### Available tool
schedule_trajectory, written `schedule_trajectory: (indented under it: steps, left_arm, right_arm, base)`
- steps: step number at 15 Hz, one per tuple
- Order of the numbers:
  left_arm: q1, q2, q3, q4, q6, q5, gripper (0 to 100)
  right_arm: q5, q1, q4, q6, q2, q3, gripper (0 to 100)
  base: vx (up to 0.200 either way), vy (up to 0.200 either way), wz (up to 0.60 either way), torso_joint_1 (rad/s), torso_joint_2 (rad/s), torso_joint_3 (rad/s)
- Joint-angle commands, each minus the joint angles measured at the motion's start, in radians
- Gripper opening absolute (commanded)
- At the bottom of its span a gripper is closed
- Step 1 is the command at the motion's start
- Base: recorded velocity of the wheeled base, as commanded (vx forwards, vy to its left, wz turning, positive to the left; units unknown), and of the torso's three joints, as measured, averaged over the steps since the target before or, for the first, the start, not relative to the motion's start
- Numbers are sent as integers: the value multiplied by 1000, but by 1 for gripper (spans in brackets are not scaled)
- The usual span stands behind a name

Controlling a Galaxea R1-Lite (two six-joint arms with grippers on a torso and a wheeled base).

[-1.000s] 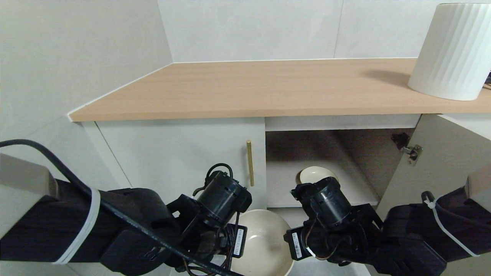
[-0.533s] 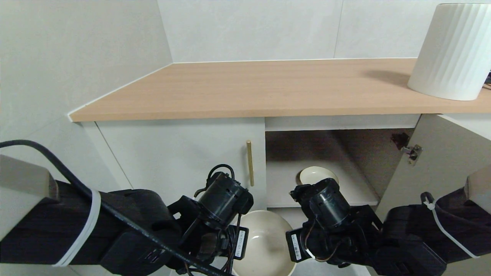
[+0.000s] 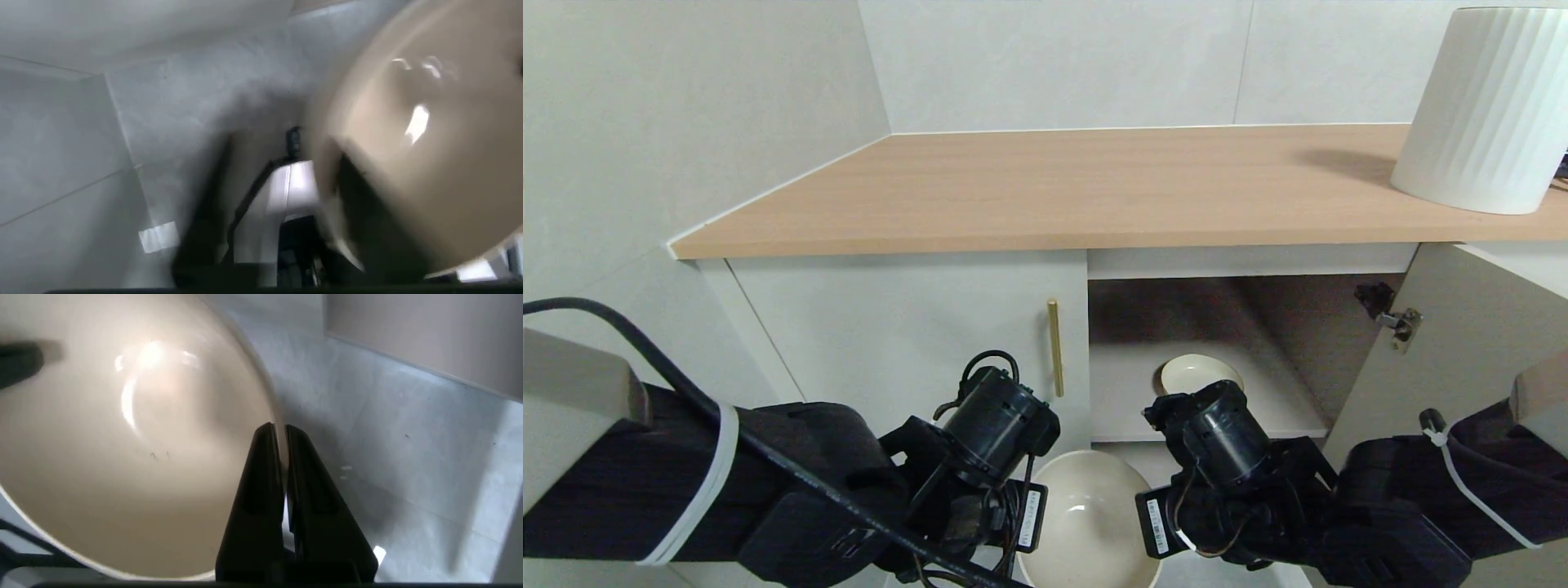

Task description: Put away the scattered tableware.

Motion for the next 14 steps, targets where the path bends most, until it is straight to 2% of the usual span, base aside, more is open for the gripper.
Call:
schedule_trajectory:
  steps: [1, 6, 8, 10, 14]
  left_arm:
    - [-2, 0, -1, -4, -2, -4, 100]
    - [-2, -1, -1, -4, -2, -4, 100]
    - [-2, -4, -1, -4, -2, -4, 100]
    - [-2, -1, -1, -4, -2, -4, 100]
    - [-2, -6, -1, -4, -3, -4, 100]
  right_arm:
    - [4, 1, -6, 1, 1, -1, 0]
    - [3, 1, 6, -13, 3, 15, 0]
    - [3, -19, 72, -28, 6, 2, 0]
    - [1, -60, 153, -51, 12, -25, 0]
    - [-77, -192, 164, -53, 81, -90, 0]
  base:
    - [0, 0, 0, 0, 0, 0]
    - [0, 0, 0, 0, 0, 0]
    - [0, 0, 0, 0, 0, 0]
    - [0, 0, 0, 0, 0, 0]
    - [0, 0, 0, 0, 0, 0]
